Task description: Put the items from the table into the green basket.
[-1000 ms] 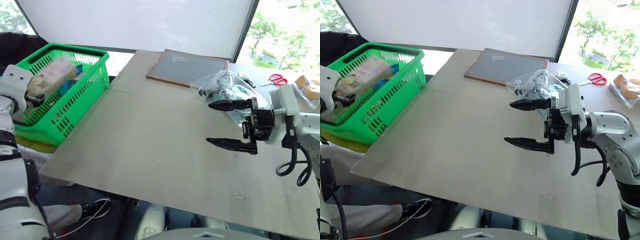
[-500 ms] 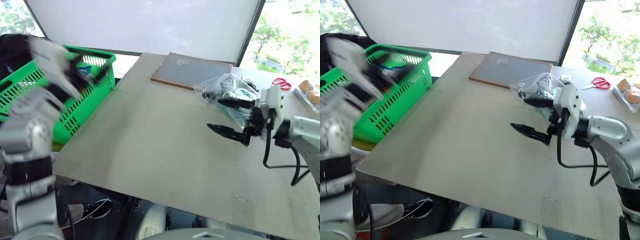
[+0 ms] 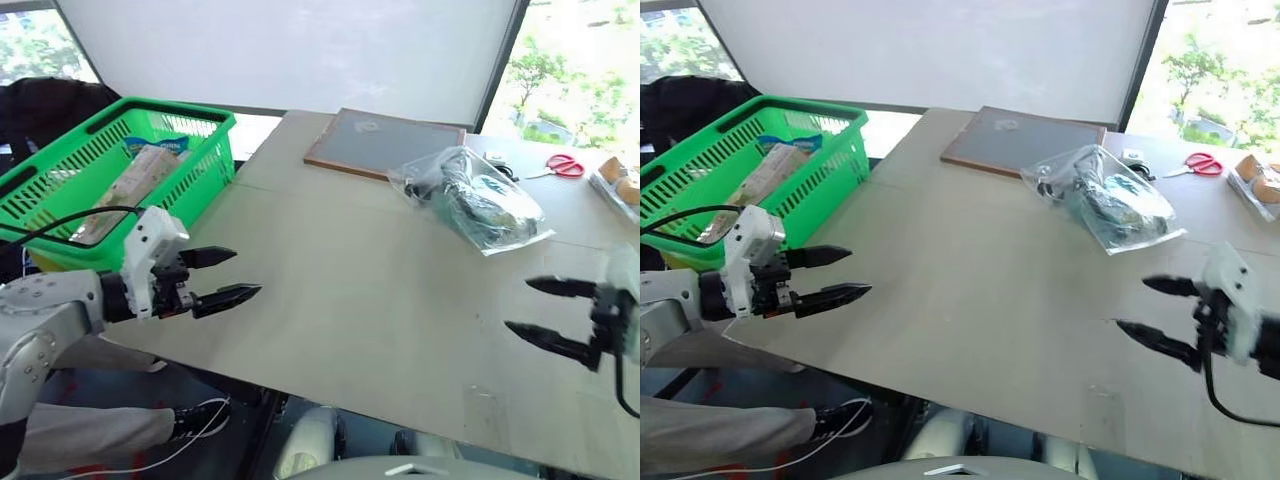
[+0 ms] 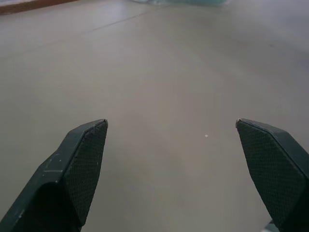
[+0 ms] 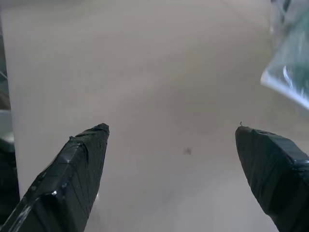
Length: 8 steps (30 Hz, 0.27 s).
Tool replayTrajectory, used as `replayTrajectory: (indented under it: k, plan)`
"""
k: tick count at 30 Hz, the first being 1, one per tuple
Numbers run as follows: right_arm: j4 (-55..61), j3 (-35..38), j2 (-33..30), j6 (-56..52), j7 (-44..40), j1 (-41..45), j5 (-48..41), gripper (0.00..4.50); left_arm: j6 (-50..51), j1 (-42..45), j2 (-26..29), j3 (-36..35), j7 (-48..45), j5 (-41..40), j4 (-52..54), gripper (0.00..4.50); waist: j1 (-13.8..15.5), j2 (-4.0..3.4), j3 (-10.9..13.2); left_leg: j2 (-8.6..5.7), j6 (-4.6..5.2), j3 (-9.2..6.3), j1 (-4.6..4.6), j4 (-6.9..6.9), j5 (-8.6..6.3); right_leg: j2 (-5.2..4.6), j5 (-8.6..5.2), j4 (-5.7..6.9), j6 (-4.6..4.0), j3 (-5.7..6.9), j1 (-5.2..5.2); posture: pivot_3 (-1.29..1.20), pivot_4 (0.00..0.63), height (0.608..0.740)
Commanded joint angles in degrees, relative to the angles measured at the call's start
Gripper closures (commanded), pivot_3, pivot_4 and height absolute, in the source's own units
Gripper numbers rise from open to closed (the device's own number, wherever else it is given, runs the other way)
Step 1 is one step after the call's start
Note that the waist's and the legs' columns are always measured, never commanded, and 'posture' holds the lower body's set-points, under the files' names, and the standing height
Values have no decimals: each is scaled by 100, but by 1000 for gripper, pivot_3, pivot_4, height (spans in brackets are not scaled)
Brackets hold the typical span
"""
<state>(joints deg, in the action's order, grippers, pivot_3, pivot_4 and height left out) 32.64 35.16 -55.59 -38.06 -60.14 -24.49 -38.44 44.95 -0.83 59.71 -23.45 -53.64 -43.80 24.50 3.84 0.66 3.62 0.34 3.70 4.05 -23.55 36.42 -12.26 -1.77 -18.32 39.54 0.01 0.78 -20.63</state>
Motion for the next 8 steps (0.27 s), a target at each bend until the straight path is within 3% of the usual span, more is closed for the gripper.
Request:
replayTrajectory:
  k: [1, 8]
  plan:
    - [-125, 465, 47, 190, -121, -209, 225, 0, -248, 459, -81, 382, 18, 181, -11, 109, -13, -3, 1, 0, 1, 1, -2, 0, 1, 0, 0, -2, 1, 0, 0, 73, 69, 740]
    - [-423, 1166, 606, 948, -401, -637, 427, 0, -266, 933, -327, 872, 27, 248, -79, 109, -86, -8, 6, 0, 28, 2, -16, -9, 10, 1, 9, -31, 17, 3, -4, 25, 69, 740]
